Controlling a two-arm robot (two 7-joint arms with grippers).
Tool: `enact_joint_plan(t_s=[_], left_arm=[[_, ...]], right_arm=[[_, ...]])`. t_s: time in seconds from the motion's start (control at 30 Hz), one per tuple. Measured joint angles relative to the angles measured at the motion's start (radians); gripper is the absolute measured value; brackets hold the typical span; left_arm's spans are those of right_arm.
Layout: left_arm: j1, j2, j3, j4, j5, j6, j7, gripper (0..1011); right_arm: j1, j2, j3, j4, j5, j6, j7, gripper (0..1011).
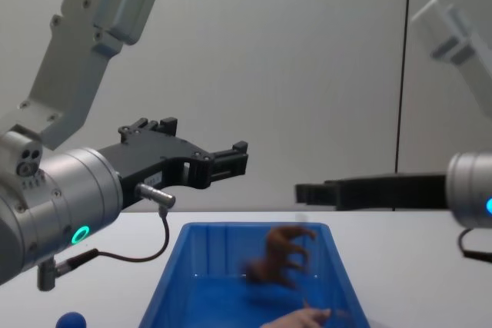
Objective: Pick up the two dolls from the table and place them into the box.
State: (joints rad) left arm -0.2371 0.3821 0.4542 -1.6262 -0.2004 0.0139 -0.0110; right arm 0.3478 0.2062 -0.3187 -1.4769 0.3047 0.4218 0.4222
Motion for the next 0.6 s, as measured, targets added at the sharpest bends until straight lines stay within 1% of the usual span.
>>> enact_joint_plan(t_s=[0.07, 0.13, 0.17, 0.2, 0.3, 0.33, 0.43, 0.47, 0.5, 0.57, 0.6], left_arm=[[0.0, 0.0, 0.0, 0.0, 0.0, 0.0, 0.0, 1002], [0.0, 0.0, 0.0, 0.0, 0.0, 0.0, 0.0, 1002], [0.0, 0.0, 0.0, 0.0, 0.0, 0.0, 0.0, 1002], [0.0, 0.0, 0.0, 0.0, 0.0, 0.0, 0.0, 1002], [0.0, 0.0, 0.0, 0.0, 0.0, 0.0, 0.0, 1002], [0.0, 0.0, 0.0, 0.0, 0.0, 0.0, 0.0, 1002], [0.0, 0.0, 0.0, 0.0, 0.0, 0.0, 0.0, 1001], [0.0, 0.0, 0.0, 0.0, 0.0, 0.0, 0.0, 1002], [0.0, 0.0, 0.0, 0.0, 0.0, 0.0, 0.0, 1002], [0.0, 0.0, 0.0, 0.0, 0.0, 0.0, 0.0, 1002], [0.0, 0.0, 0.0, 0.0, 0.0, 0.0, 0.0, 1002]], right_arm=[[0.01, -0.008, -0.005, 0.015, -0.002, 0.001, 0.007, 510], [0.022, -0.018, -0.01, 0.04, -0.005, 0.002, 0.019, 589], [0.027, -0.021, -0.012, 0.048, -0.006, 0.002, 0.021, 606], [0.033, -0.025, -0.014, 0.059, -0.007, 0.002, 0.027, 664], [0.039, -0.028, -0.016, 0.071, -0.009, 0.001, 0.033, 750], [0.04, -0.028, -0.017, 0.075, -0.009, -0.001, 0.036, 788], [0.04, -0.025, -0.016, 0.077, -0.009, -0.008, 0.04, 842], [0.039, -0.023, -0.014, 0.077, -0.009, -0.011, 0.041, 895], [0.038, -0.021, -0.013, 0.076, -0.009, -0.014, 0.041, 910], [0.031, -0.013, -0.009, 0.069, -0.009, -0.024, 0.042, 958], [0.023, -0.005, -0.005, 0.061, -0.007, -0.033, 0.043, 999]])
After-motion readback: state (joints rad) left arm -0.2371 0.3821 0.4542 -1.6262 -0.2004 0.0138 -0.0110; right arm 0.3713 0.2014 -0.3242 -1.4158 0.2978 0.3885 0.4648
